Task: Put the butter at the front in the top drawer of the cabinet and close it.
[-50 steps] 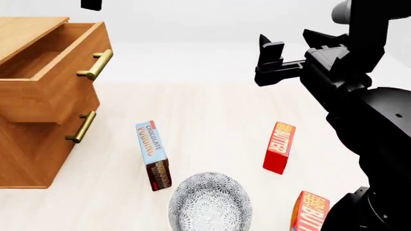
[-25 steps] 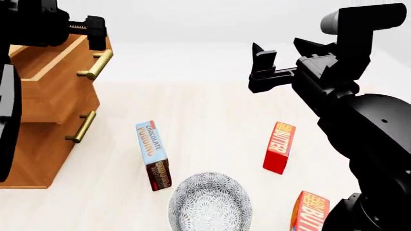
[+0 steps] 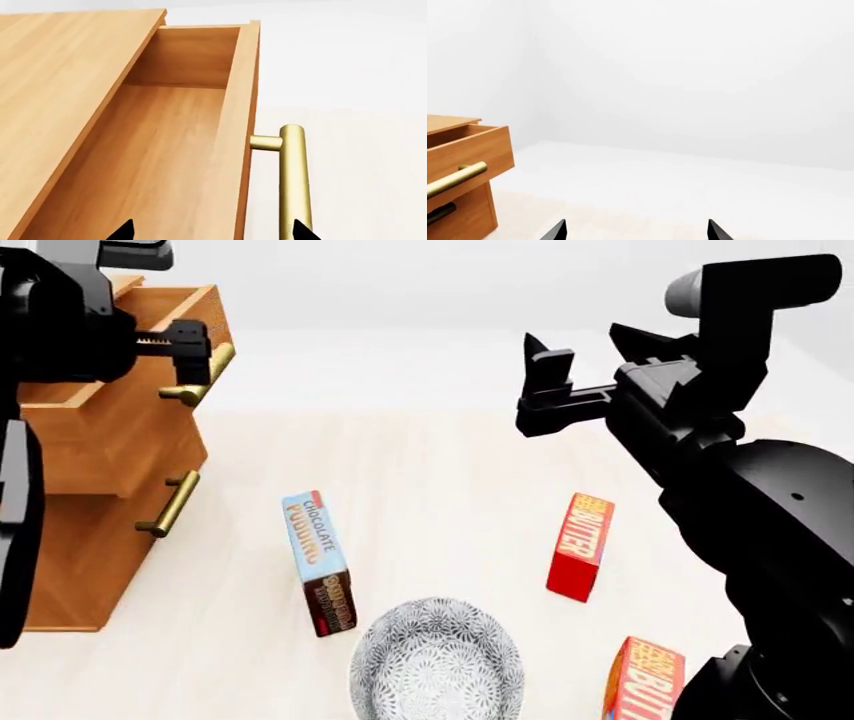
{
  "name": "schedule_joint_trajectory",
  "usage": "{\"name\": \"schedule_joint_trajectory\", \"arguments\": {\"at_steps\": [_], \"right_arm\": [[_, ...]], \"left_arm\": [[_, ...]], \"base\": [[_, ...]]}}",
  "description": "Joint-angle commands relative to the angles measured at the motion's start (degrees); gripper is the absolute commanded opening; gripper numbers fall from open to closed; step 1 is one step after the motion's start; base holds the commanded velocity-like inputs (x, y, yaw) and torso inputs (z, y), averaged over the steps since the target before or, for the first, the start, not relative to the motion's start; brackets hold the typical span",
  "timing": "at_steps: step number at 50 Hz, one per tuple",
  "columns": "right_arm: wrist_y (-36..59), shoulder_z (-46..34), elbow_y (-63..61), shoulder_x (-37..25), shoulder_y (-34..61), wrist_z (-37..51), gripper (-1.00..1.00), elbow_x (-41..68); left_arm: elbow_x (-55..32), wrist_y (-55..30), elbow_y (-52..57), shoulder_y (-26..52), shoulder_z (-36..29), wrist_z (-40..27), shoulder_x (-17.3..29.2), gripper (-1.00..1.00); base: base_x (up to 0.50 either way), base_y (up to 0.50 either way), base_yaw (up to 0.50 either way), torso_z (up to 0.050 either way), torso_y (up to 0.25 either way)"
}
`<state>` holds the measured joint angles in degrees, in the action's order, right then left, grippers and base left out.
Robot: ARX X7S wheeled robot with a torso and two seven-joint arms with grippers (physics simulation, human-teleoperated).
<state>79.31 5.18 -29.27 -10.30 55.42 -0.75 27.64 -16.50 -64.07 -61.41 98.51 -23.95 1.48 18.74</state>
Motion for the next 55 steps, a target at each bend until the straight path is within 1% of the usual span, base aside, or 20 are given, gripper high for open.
{"name": "schedule_joint_trajectory", "arguments": {"at_steps": [1, 3, 6, 12, 16, 18, 21, 34, 42, 47, 51, 53, 55], "right_arm": [[-0.06, -0.06, 0.00, -0.03, 0.19, 0.44, 1.00, 0.54], [-0.05, -0.13, 0.00, -0.04, 0.29, 0.53, 1.00, 0.63], [0.04, -0.11, -0.06, -0.05, 0.50, 0.65, 1.00, 0.81], [-0.13, -0.18, 0.08, -0.07, 0.71, 0.86, 1.00, 1.05], [-0.11, -0.20, 0.06, -0.13, 0.88, 1.02, 1.00, 1.24], [-0.04, -0.20, 0.01, -0.15, 0.96, 1.11, 1.00, 1.35], [-0.15, -0.34, 0.00, -0.14, 0.93, 1.21, 1.00, 1.47], [-0.82, -0.59, 0.17, -0.58, 0.44, 1.50, 1.00, 1.90], [-0.93, -0.57, 0.07, -0.86, 0.28, 1.65, 1.00, 2.30], [-0.45, -0.35, -0.24, -0.89, 0.49, 1.92, 1.00, 2.69], [-0.19, -0.24, -0.57, -0.97, 0.62, 2.06, 1.00, 3.02], [-0.12, -0.20, -0.70, -1.01, 0.60, 2.14, 1.00, 3.15], [0.01, -0.02, -0.92, -1.07, 0.53, 2.22, 1.00, 3.32]], "left_arm": [[0.40, -0.21, -0.15, -0.87, -0.23, -0.51, 0.84, 1.00], [0.23, -1.54, 0.67, -1.39, -0.87, 0.53, 0.84, 1.00], [-0.52, -5.23, 4.10, -3.17, -3.05, 4.01, 1.00, 1.00], [-4.06, -13.15, 14.36, -7.72, -7.34, 11.19, 1.81, 1.00], [-7.77, -19.17, 23.27, -10.94, -10.94, 16.28, 3.35, 1.00], [-9.65, -21.09, 26.92, -11.99, -11.40, 17.90, 4.09, 1.00], [-11.61, -22.05, 29.55, -12.55, -11.45, 19.68, 4.57, 1.00], [-18.36, -20.08, 32.32, -11.29, -5.91, 24.79, 2.74, 1.00], [-21.56, -16.30, 31.15, -9.29, -1.68, 27.66, -0.36, 1.00], [-24.23, -15.68, 33.33, -8.31, 0.35, 29.35, -1.89, 1.00], [-25.19, -15.84, 36.04, -8.19, 2.21, 27.88, -2.16, 1.00], [-24.48, -15.16, 38.06, -8.50, 3.61, 24.91, -2.18, 1.00], [-22.95, -14.24, 41.76, -9.00, 6.41, 19.12, -2.22, 1.00]], "base": [[0.00, 0.00, 0.00, 0.000, 0.000], [0.00, 0.00, 0.00, 0.000, 0.000], [0.00, 0.00, 0.00, 0.000, 0.000], [0.00, 0.00, 0.00, 0.000, 0.000], [0.00, 0.00, 0.00, 0.000, 0.000], [0.00, 0.00, 0.00, 0.000, 0.000], [0.00, 0.00, 0.00, 0.000, 0.000], [0.00, 0.00, 0.00, -0.002, 0.000], [0.00, 0.00, 0.00, -0.001, 0.000], [0.00, 0.00, 0.00, 0.000, 0.000], [0.00, 0.00, 0.00, 0.000, 0.000], [0.01, 0.00, -0.01, 0.000, 0.000], [0.01, 0.00, -0.01, 0.000, 0.000]]}}
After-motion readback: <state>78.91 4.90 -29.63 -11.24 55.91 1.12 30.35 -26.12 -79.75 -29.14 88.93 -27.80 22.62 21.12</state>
